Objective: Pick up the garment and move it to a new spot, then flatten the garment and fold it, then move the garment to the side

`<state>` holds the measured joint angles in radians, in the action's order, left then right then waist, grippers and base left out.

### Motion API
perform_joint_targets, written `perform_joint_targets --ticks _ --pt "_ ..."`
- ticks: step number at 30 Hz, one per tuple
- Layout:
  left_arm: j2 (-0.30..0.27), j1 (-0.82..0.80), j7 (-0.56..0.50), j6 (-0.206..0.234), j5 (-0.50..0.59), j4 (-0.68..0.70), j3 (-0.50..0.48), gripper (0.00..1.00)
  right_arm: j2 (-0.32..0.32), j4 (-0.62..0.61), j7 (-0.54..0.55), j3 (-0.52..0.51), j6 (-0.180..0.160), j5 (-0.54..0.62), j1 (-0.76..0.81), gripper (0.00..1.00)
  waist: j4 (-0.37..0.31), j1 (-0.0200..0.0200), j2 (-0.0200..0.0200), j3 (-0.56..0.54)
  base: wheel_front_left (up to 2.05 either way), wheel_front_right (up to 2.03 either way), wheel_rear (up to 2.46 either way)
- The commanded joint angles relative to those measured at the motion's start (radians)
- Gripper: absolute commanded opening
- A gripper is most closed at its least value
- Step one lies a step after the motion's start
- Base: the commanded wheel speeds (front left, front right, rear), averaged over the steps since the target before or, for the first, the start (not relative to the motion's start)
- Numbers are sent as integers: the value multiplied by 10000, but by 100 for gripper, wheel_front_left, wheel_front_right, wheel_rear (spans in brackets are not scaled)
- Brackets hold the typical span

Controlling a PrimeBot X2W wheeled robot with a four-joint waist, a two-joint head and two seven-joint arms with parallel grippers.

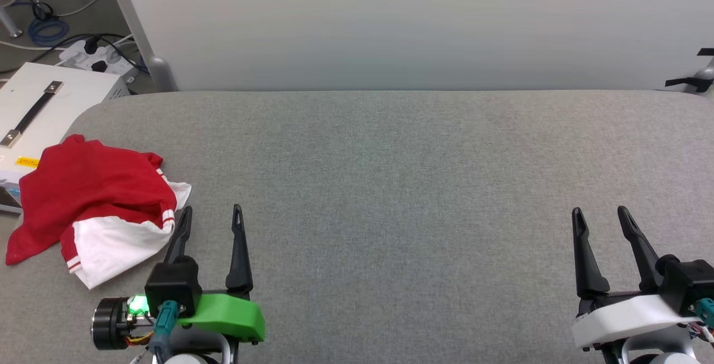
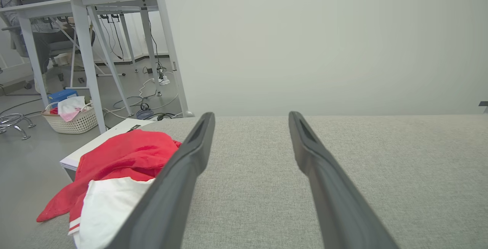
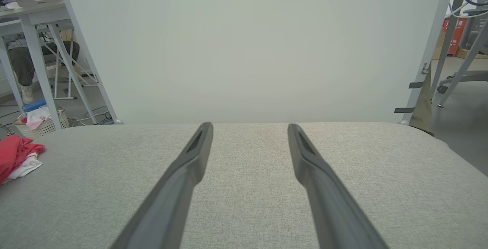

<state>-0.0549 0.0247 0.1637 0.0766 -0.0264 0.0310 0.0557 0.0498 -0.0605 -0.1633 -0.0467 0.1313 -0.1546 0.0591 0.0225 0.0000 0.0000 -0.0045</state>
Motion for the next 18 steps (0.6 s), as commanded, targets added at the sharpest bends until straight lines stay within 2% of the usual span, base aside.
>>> perform_joint_targets --ticks 1,18 --pt "31 105 100 92 -44 23 15 100 4 -23 -115 -7 -3 -90 102 100 9 0 0 1 0 0 0" --pt "38 192 448 148 -118 0 119 100 4 19 -459 16 -4 -220 266 100 84 0 0 -43 0 0 0"
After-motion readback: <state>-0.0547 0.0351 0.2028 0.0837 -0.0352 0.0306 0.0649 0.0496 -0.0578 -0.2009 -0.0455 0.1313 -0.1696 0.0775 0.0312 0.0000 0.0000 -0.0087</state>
